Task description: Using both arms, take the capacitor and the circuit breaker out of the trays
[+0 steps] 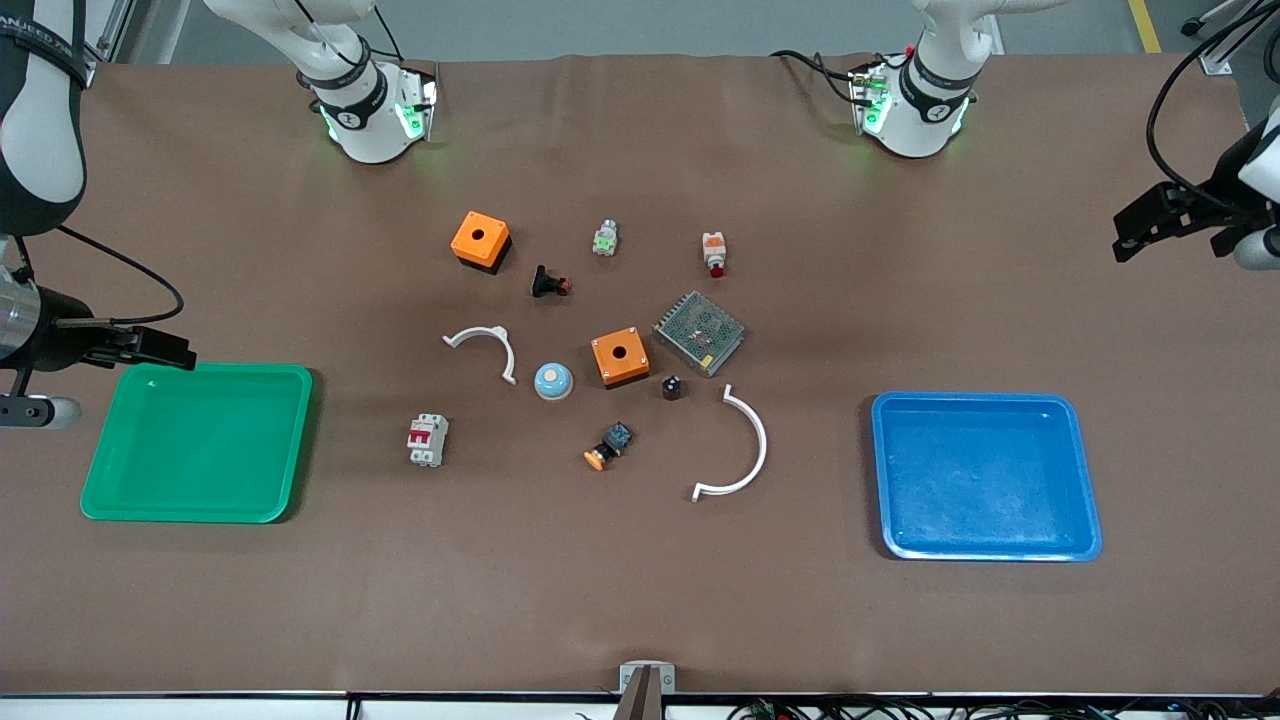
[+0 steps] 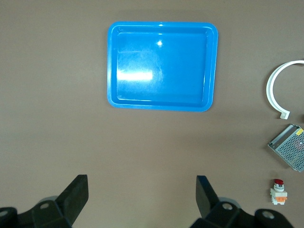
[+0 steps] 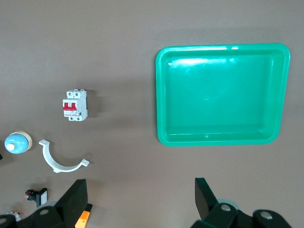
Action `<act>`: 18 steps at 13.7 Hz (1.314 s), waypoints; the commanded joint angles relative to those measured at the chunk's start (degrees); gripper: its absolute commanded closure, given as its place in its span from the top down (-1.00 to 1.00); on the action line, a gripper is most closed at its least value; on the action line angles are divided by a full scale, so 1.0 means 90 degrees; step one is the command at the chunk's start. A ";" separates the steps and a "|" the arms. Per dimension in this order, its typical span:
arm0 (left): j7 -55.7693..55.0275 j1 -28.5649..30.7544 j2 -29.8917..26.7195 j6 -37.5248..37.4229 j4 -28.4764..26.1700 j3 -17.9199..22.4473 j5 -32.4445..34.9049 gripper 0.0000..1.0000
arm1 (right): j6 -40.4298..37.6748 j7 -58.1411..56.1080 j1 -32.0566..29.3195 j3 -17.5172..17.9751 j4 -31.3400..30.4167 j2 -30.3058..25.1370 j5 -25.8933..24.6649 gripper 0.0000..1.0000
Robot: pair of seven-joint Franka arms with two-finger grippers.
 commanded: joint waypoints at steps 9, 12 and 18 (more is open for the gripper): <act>-0.0981 0.0139 -0.0383 -0.0057 -0.0395 -0.0626 -0.0399 1.00 | -0.0094 0.0115 0.0019 0.0035 -0.1000 -0.1478 0.0013 1.00; -0.0973 0.0139 -0.0314 -0.0047 -0.0356 -0.0636 -0.0361 1.00 | -0.0182 0.0115 -0.0117 0.0006 -0.1272 -0.1937 0.0013 1.00; -0.0963 0.0169 -0.0324 -0.0086 -0.0346 -0.0626 -0.0302 1.00 | -0.0172 0.0115 -0.0089 0.0064 -0.1381 -0.2065 0.0013 1.00</act>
